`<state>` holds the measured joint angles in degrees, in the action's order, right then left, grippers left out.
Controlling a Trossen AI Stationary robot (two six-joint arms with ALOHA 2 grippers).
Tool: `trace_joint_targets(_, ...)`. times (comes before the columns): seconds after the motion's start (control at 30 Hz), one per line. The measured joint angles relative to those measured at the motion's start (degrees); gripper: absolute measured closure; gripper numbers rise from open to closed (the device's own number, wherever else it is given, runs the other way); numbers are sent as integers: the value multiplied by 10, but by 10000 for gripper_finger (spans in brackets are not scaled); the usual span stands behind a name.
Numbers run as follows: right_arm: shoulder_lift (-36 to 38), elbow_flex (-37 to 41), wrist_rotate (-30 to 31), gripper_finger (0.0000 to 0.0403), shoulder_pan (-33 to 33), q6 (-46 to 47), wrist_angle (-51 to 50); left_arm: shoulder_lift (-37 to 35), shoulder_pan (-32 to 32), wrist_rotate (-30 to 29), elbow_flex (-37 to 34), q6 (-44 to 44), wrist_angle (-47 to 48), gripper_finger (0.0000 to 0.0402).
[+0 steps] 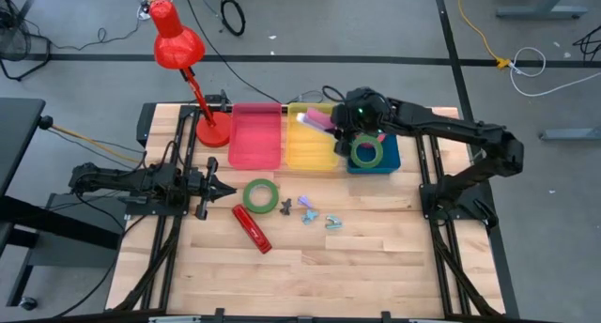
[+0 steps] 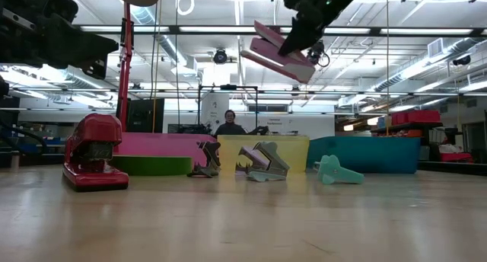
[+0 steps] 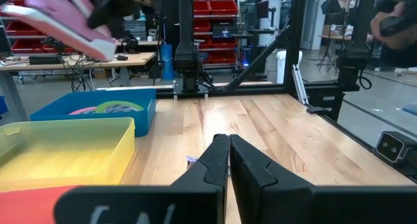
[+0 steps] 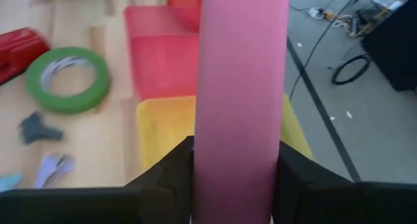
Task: Pick and place Stapler, Stapler remover, tape
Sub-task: Put the pink stapler into the yellow bin
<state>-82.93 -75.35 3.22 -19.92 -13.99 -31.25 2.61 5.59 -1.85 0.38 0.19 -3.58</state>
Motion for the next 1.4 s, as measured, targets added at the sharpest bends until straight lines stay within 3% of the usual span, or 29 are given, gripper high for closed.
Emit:
trace_joint_targets(0.73, -158, 0, -17, 266, -111, 15, 136, 0, 0, 0, 0, 0, 0, 381)
trace_joint_targets(1.0, -209, 0, -41, 266, -131, 45, 189, 0, 0, 0, 0, 0, 0, 381)
trace_joint_targets(1.4, -251, 0, -42, 266, -138, 62, 187, 0, 0, 0, 0, 0, 0, 381)
